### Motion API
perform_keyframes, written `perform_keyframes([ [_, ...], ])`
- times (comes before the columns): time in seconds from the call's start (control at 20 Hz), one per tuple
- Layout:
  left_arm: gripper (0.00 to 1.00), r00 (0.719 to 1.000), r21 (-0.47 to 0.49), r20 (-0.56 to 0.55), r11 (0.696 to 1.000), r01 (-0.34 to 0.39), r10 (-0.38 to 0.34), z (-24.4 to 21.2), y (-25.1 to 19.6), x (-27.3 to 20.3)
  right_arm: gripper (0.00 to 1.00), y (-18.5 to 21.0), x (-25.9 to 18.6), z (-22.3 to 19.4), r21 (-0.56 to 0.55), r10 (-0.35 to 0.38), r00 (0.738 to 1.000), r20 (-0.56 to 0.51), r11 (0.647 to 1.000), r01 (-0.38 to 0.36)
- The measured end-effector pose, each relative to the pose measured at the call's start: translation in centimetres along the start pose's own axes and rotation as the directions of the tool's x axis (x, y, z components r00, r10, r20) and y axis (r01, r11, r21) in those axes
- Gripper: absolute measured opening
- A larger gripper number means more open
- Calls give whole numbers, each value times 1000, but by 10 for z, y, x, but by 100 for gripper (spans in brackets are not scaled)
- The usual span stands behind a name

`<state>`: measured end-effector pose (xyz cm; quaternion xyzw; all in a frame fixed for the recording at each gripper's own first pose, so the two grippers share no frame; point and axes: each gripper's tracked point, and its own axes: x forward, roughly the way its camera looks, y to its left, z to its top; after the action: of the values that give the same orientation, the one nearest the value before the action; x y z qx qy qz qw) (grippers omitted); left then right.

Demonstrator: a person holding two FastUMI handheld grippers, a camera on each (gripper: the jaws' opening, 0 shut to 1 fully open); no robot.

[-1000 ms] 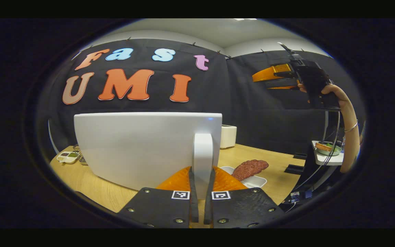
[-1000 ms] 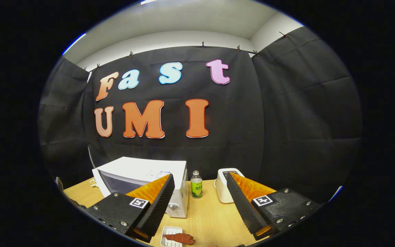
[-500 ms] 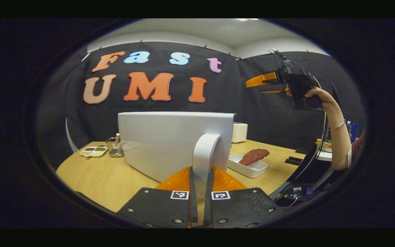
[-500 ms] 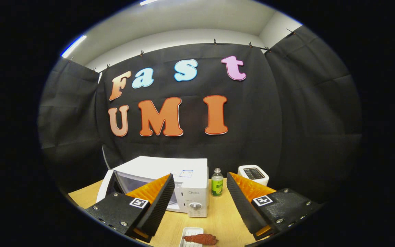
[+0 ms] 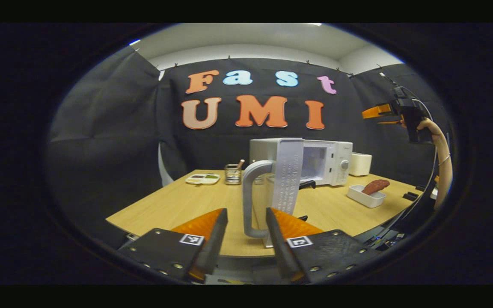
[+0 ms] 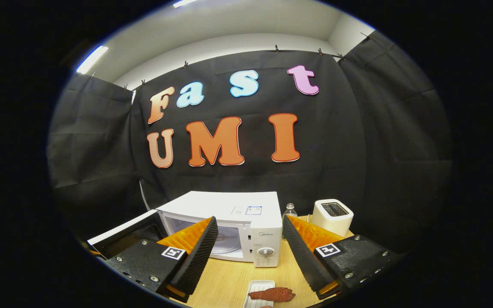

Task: Open the microwave oven with the left hand, put the food in, and close the microwave oven.

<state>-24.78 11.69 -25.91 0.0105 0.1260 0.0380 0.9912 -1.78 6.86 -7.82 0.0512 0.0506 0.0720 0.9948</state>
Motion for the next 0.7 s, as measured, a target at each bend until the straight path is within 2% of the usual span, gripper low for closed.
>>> perform_keyframes([
  [0.1,95,998,-1,11,998,-61,61,2,23,-12,95,2,0,-7,2,-1,1000,-2,1000,1],
  [0.2,94,994,-15,23,994,-105,105,3,40,-18,95,-1,-3,-18,4,-6,1000,-11,1000,6],
  [0.5,94,984,-78,32,982,-174,177,1,78,-27,95,-23,-6,-63,49,-51,997,-66,997,55],
  [0.7,94,975,-112,29,970,-214,219,-3,102,-31,95,-53,-3,-111,108,-117,982,-146,985,133],
])
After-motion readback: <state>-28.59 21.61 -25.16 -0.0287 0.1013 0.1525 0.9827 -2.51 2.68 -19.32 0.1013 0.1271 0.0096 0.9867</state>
